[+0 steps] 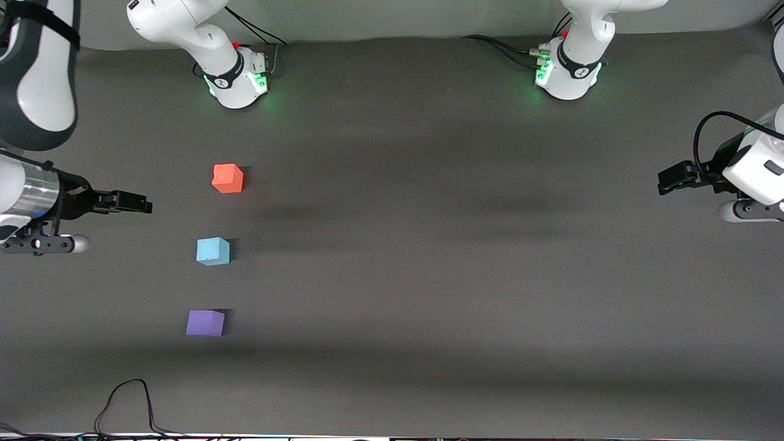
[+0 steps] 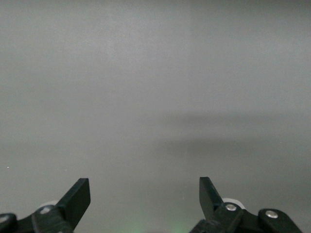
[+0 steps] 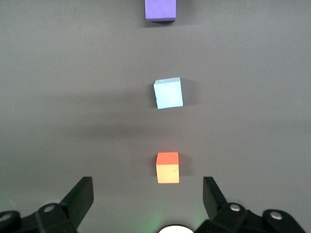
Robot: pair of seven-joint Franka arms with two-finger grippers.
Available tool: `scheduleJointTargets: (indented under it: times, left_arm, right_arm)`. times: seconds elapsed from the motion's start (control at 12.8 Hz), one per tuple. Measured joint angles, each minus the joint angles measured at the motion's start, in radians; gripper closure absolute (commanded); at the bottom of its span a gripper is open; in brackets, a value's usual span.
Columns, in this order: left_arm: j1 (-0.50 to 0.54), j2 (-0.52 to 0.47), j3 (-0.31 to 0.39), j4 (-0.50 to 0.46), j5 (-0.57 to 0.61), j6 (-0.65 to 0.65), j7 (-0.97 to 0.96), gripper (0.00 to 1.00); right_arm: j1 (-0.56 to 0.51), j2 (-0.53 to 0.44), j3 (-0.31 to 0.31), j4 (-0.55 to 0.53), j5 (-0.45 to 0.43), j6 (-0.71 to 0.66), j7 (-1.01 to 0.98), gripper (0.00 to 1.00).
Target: Place blue block between orange and purple blocks
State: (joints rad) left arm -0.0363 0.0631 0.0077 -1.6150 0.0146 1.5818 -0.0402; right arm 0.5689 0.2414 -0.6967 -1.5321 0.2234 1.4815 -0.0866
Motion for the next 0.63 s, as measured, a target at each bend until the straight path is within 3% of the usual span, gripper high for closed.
scheduleJointTargets:
  times: [0.39, 0.47, 0.63]
  left_arm:
    - [0.000, 0.000, 0.000, 0.000, 0.000, 0.000, 0.000, 0.00]
    - [0.000, 0.000, 0.000, 0.000, 0.000, 0.000, 0.000, 0.00]
    - [0.000, 0.000, 0.000, 0.000, 0.000, 0.000, 0.000, 0.00]
  right_arm:
    - [-0.532, -0.147, 0.591, -0.071, -0.083, -0.011, 0.031, 0.00]
    - [-0.578, -0.176, 0.653, -0.097, -0.087, -0.008, 0.037, 0.00]
    - [-0.590, -0.205, 0.695, -0.123, -0.091, -0.004, 0.041, 0.00]
